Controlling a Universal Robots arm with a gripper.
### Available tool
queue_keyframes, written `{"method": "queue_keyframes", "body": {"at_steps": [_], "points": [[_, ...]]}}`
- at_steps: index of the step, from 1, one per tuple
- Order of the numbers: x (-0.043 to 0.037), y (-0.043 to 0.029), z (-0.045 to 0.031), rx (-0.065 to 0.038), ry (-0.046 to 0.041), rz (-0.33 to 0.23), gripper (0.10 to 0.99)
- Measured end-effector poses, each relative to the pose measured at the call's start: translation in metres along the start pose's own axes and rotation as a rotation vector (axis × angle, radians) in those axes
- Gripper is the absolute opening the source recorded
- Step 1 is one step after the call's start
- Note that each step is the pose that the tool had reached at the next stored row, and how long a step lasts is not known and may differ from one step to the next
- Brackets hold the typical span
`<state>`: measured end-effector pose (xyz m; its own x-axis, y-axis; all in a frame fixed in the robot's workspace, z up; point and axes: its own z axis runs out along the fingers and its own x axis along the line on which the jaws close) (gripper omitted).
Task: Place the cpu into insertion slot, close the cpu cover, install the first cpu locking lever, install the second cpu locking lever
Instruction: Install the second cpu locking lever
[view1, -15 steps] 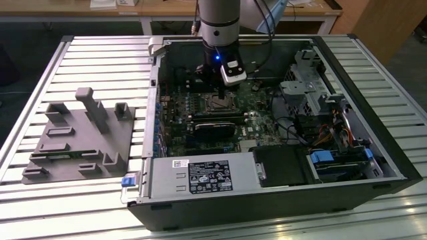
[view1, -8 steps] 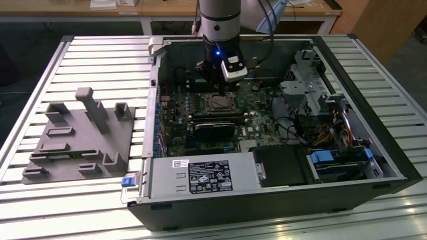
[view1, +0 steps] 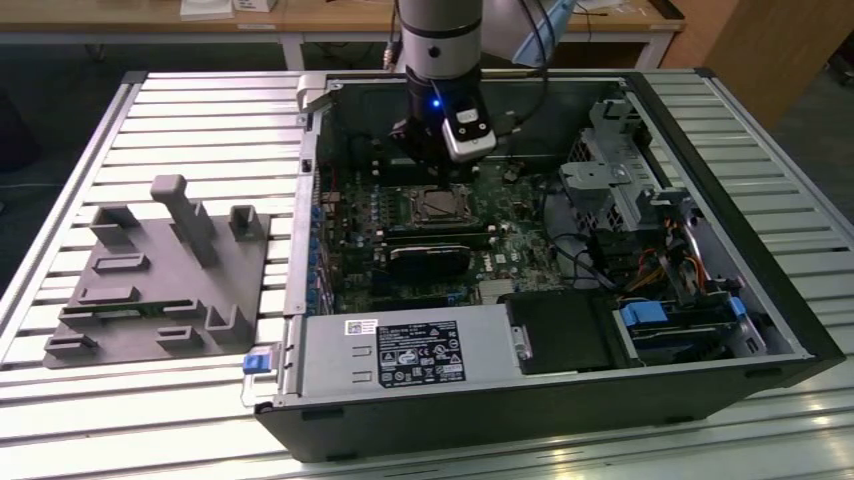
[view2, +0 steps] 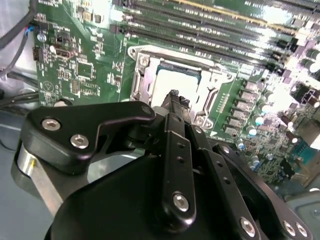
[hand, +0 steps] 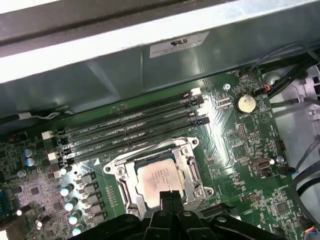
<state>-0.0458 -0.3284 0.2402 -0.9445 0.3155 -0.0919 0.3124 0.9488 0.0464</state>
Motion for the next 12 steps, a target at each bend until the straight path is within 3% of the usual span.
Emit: {"method": "queue_keyframes", "body": {"at_steps": [12], "points": [[-0.0074,-0.0224,-0.0003,0.000,-0.0001,0.000,0.106]]}}
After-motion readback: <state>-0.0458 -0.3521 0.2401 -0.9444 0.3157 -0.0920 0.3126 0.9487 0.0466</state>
